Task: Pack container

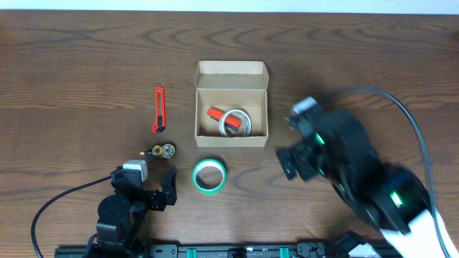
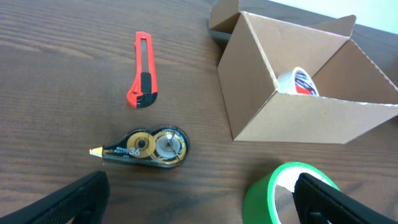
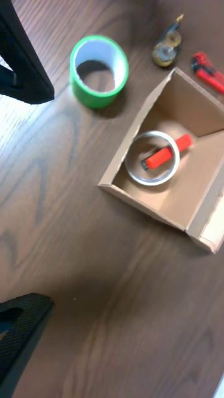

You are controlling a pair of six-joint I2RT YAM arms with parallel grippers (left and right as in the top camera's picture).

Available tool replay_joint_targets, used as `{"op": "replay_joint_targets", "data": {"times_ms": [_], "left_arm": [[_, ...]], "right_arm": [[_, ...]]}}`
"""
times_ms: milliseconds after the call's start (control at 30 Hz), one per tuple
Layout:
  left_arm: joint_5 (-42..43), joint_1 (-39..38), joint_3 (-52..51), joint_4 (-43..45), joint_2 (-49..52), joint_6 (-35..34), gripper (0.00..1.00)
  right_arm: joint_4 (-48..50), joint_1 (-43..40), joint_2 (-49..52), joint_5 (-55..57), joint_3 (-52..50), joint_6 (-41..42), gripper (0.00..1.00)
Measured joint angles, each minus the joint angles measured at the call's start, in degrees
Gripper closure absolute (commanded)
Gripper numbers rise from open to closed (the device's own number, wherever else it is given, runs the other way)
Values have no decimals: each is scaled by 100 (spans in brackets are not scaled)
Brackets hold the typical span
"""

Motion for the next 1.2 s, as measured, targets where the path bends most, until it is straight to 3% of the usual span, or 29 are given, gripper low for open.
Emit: {"op": "replay_joint_targets", "data": {"times_ms": [200,333,1200], "left_arm": [[2,0,0,-2,0,0,5],[2,0,0,0,0,0,5],[0,0,0,0,0,0,5]], "right_arm": [[72,0,-1558,166,-756,308,1],[70,0,-2059,249,-1043,378,1],[68,0,-2135,273,-1110,396,1]]}}
